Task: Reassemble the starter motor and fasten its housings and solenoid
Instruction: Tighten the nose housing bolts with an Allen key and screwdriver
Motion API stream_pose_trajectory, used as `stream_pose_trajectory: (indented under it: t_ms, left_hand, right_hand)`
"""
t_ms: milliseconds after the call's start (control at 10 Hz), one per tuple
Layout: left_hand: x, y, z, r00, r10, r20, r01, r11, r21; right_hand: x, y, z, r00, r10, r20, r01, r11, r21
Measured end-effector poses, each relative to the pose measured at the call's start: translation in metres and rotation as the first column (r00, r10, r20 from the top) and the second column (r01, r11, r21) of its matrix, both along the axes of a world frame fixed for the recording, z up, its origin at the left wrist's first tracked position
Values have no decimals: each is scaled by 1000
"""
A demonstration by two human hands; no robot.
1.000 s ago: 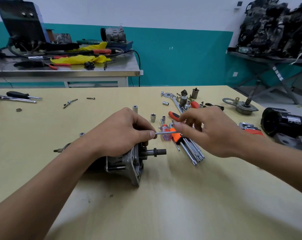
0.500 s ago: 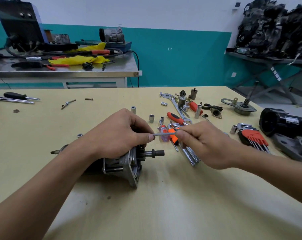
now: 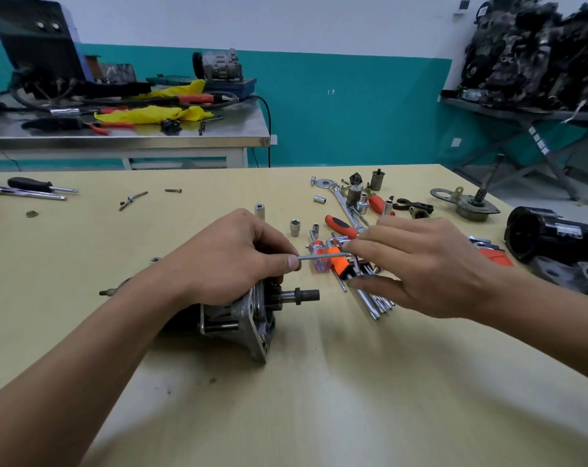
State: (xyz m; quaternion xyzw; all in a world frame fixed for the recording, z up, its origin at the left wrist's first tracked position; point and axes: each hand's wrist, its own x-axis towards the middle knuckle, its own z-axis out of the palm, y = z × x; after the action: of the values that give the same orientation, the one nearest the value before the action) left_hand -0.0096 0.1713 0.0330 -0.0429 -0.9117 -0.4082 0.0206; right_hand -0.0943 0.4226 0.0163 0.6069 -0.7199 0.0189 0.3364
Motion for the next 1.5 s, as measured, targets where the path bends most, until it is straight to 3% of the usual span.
stream_pose_trajectory:
  t_ms: [100,200,300,400,500,600,700,800,900,1000,1100,1200,1300,1400,1500]
  left_hand:
    - [0,0,0,1000,-2,-6,2,1000,-6]
    - [-1,0,-1,1000,-10,-10,10,1000,-4]
    - [-1,-1,-1,1000,-19,-13,19,1000,-3]
    - [-1,0,-1,999,-35,-8,35,999,17]
    - [-1,-1,-1,1000,-21,-1,22,1000,7]
    - [0,0,1,1000,-21,12,21,1000,0]
    - [1,-1,1,1000,-18,12,18,1000,-16]
    - [1,0,2,1000,-17,17,17,999,-31]
    - [2,0,3,1000,-20,23,20,999,-37]
    - [2,1,3,1000,-22,20,23,999,-39]
    - [2,1,4,999,-39,22,39,999,-29]
    - [2,0,3,998,-59,23,59,998,-12]
    - [3,-1,2,997,-75,21,75,997,0]
    - [4,0,3,997,-71,15,71,997,0]
    - [4,0,3,998,-63,18,63,998,-1]
  right_hand:
    - [-4,-8,-2,994,65,-93,-75,991,-110]
    - [-6,-13,-3,985,98,-142,-115,986,-117]
    - [-6,-16,0,993,112,-42,-115,990,-86]
    - [4,-27,-1,840,23,541,110,971,-212]
    - [13,-41,1,-354,168,920,483,875,26]
    - [16,-39,1,-483,124,867,477,867,142]
    - [17,-31,4,237,-174,956,437,898,56]
    - [10,-15,2,836,-310,453,329,943,37]
    - [6,-8,-1,965,-203,169,197,979,51]
    - [5,-12,-5,964,-140,227,137,990,27]
    - [20,-20,-14,732,-146,665,237,970,-47]
    - [34,-26,-9,-105,47,993,403,915,0]
    - [34,-24,3,-427,49,903,366,923,123]
    - [36,-24,9,-264,-44,964,344,929,137]
    - [31,-14,8,641,-215,737,256,965,59]
